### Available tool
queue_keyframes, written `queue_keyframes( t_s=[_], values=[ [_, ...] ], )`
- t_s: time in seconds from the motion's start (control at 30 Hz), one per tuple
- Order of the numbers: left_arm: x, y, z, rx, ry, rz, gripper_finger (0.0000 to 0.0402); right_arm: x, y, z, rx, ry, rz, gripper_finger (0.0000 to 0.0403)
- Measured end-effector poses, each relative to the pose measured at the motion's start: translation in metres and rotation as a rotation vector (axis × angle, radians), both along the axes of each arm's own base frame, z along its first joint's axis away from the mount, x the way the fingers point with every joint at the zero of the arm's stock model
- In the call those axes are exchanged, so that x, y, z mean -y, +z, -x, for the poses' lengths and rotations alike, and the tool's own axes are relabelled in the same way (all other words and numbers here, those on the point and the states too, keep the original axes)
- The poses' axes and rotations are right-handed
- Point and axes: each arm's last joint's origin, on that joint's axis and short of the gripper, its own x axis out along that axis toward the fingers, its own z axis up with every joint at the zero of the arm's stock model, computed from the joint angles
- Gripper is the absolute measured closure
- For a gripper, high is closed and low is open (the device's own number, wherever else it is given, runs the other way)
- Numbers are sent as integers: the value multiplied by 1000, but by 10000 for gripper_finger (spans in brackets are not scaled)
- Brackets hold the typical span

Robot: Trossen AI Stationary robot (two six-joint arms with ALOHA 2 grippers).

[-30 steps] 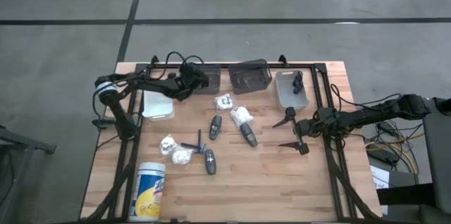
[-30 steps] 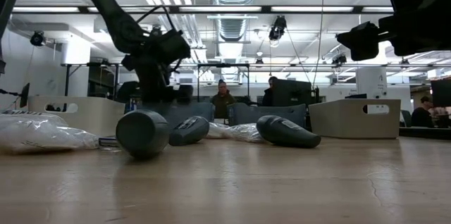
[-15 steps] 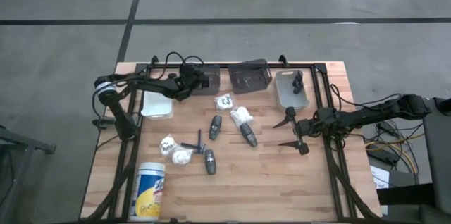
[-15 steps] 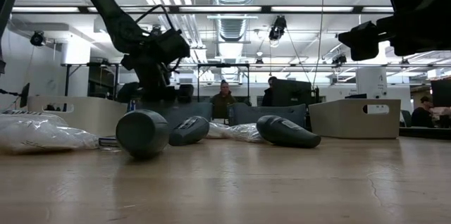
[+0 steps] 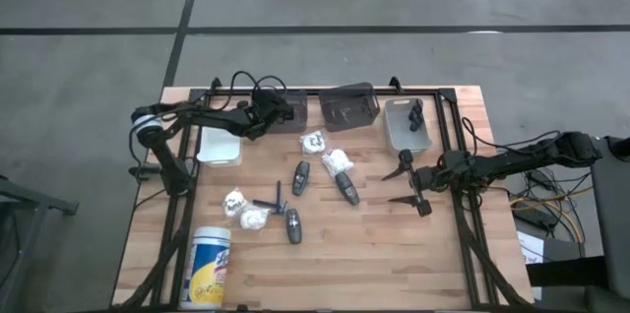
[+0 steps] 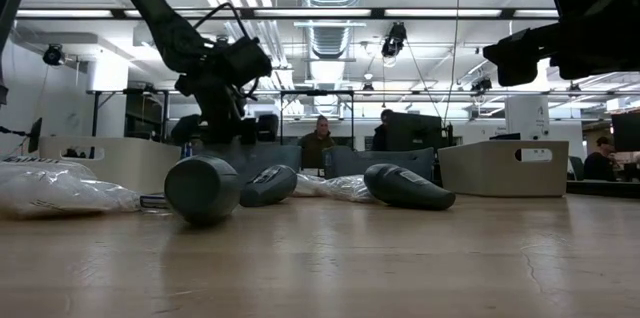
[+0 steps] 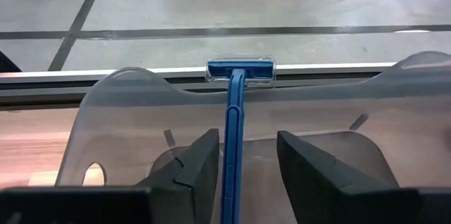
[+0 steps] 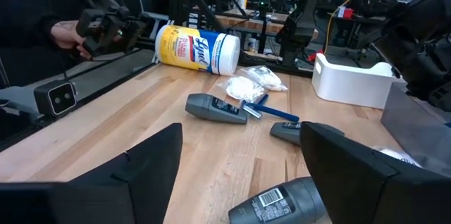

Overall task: Pick & Place Travel size toiletries
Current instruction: Put the blue razor into the left black bin

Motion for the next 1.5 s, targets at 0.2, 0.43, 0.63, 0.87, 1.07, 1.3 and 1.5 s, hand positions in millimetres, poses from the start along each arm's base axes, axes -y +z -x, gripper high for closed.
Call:
queue_keyframes(
  t_s=[0.2,0.43,0.63,0.87,1.07,1.3,1.5],
  values=[
    [2,11,1,-12,-33,-27,250,0,0,0,1,0,2,139],
    [13,36,0,-50,-131,-99,250,0,0,0,0,0,0,157],
    [32,55,-3,-77,-239,-164,250,0,0,0,0,0,2,171],
    [69,70,-13,-88,-392,-215,250,0,0,0,0,0,0,179],
    [107,73,-23,-86,-540,-231,250,0,0,0,2,0,2,168],
    [151,71,-29,-41,-707,-191,250,0,0,0,1,0,0,144],
    [181,68,-28,-8,-778,-146,250,0,0,0,1,0,2,125]
  ],
)
